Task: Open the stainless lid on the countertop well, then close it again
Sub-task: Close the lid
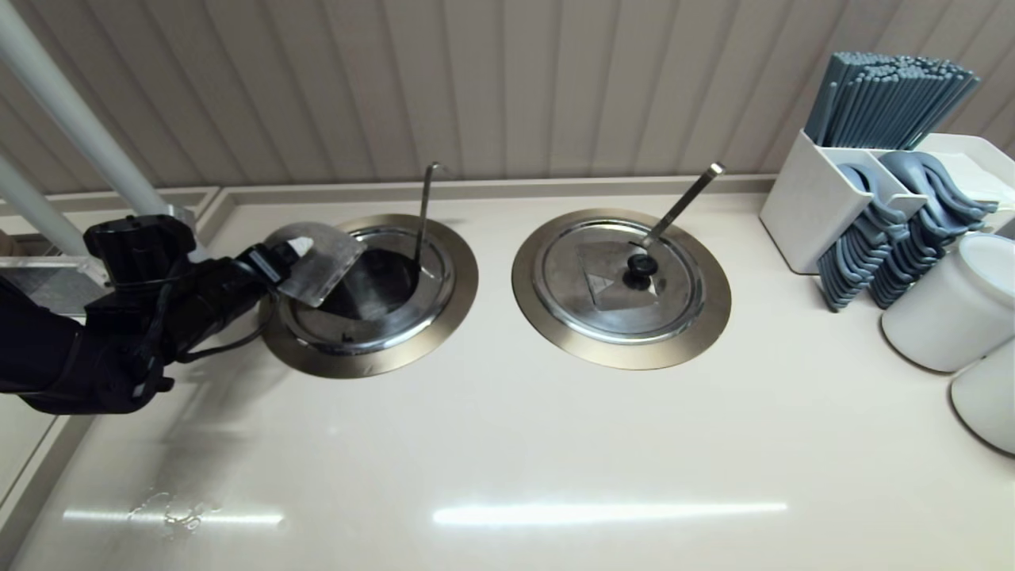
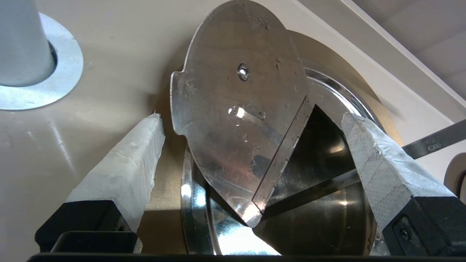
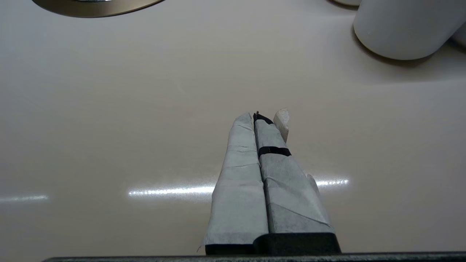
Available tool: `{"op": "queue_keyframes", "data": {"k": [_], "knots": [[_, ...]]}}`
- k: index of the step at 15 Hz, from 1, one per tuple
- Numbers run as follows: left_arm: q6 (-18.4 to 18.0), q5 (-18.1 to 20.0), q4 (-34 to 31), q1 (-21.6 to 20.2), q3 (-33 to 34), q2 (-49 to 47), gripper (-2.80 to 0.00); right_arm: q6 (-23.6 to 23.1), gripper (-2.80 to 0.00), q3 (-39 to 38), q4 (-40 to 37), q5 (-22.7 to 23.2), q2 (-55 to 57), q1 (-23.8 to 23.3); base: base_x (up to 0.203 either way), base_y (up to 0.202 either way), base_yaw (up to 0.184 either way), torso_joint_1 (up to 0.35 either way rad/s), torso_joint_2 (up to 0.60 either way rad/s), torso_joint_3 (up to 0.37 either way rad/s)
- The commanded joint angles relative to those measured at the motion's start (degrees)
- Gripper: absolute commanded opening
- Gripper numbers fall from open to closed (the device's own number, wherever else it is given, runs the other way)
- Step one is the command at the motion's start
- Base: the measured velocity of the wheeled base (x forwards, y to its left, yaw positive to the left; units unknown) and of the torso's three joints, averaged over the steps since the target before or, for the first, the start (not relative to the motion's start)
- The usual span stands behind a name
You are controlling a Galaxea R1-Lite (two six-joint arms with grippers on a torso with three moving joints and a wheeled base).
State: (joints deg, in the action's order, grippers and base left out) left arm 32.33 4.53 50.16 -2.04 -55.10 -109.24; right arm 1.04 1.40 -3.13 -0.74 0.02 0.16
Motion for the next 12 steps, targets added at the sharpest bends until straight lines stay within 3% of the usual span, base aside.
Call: {"op": "queue_keyframes", "data": {"k": [1,12], "knots": [[0.19,0.04,0.37,0.1,-0.01,0.26,0.0,0.02,-2.8,0.0,-0.03,0.04,-0.02,0.02,0.0,0.0,0.0,0.0,0.0,0.0],[0.28,0.39,0.46,1.51,-0.18,1.49,0.0,0.02,-2.8,0.0,-0.03,0.04,-0.02,0.02,0.0,0.0,0.0,0.0,0.0,0.0]]}}
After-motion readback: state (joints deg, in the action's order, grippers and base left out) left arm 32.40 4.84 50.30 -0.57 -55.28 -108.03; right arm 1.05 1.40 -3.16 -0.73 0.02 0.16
